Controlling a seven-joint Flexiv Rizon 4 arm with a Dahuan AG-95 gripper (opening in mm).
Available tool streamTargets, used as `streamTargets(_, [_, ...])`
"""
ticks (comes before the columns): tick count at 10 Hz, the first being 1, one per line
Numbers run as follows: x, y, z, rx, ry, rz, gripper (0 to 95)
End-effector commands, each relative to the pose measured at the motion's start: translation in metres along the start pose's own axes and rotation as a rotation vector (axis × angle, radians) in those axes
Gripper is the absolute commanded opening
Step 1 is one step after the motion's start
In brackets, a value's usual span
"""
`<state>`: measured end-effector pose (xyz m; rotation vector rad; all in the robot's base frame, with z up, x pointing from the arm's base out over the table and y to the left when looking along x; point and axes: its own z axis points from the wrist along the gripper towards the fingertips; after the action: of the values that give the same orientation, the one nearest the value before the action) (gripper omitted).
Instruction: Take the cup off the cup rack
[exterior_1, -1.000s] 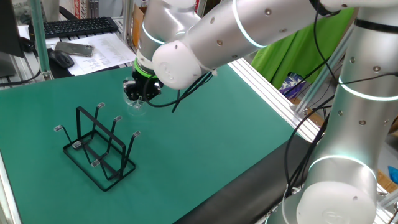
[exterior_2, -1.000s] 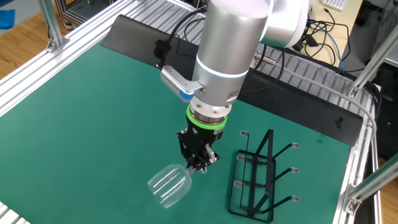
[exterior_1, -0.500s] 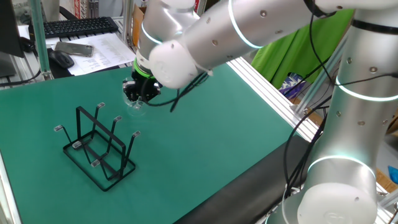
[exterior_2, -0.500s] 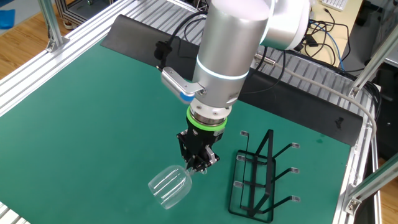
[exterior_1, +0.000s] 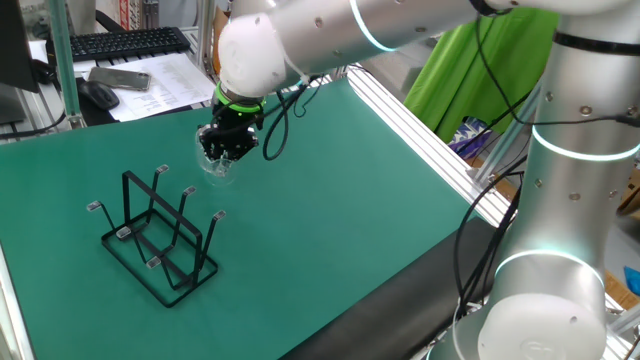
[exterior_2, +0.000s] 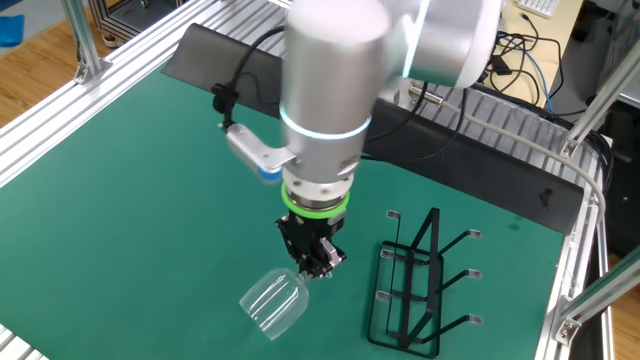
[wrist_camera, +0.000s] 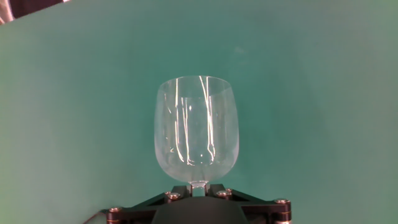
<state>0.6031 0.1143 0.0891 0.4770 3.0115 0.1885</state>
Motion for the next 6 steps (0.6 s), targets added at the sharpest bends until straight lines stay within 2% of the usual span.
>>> streamTargets(1, [0.0018, -0.0002, -0.0018, 0.018, -0.017, -0.001, 0.0])
streamTargets(3, [0.0018, -0.0001, -0.0020, 0.019, 0.021, -0.004, 0.0])
streamTargets(6, [0.0018, -0.0001, -0.0020, 0.028, 0.016, -0.002, 0.0])
